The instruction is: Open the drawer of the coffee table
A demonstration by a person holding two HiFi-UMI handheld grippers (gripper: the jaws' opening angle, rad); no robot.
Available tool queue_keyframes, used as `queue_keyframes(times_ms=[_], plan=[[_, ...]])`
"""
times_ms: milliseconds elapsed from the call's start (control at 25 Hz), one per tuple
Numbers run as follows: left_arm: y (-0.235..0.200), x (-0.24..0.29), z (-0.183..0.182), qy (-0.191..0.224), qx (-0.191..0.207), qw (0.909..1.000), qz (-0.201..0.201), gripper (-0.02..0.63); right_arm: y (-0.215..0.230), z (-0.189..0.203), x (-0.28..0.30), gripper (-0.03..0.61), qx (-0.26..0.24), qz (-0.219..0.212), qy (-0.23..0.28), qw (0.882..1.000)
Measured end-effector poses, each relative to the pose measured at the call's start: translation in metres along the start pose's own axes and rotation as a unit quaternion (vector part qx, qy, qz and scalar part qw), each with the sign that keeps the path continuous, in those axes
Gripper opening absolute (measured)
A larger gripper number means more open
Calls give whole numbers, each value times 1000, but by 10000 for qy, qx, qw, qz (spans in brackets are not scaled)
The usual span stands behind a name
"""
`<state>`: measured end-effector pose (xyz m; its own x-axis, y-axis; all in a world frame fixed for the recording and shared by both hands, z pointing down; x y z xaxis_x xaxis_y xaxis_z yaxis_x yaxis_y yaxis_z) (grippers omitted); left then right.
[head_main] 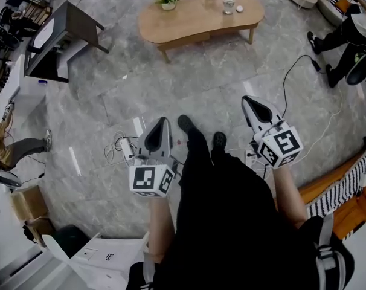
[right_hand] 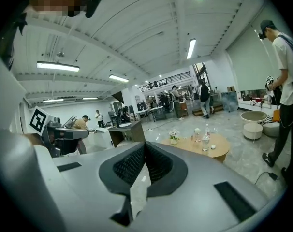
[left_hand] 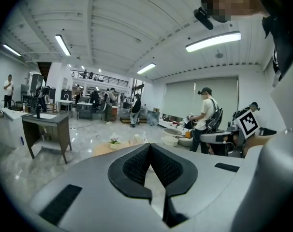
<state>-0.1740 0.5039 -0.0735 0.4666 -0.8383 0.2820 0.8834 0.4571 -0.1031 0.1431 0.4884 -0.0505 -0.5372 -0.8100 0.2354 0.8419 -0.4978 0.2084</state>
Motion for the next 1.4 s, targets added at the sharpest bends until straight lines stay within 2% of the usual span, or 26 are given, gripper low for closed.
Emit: queue_keyframes(times_ms=[360,640,880,1160,1400], plan=[[-41,27,19,-90,-168,9998,42,12,7,10,36,12,110,244,-206,9994],[-93,74,-9,179,-275,9994,106,12,20,-30,94,12,-75,425,-146,9990],[-150,122,-21,331,-366,9983,307,12,26,-55,155,12,-208,374,-114,9990],[-184,172,-21,-1,-403,9977,538,12,37,-54,196,12,-93,487,-391,9980],[-190,215,-16,-304,-478,9968,571,12,72,-53,226,12,-115,420,-646,9970]])
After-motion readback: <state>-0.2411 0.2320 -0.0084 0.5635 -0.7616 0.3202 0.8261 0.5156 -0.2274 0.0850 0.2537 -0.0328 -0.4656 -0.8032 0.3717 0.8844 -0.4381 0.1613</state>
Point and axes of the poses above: the fingertips, and each gripper's own axes: x forward along the fingers, y to its right, z out of its underside, the point moved 10 cm from there along -x, backward along the fingers, and after that the axes turned 1 degree about -z, right-handed, at the moved point
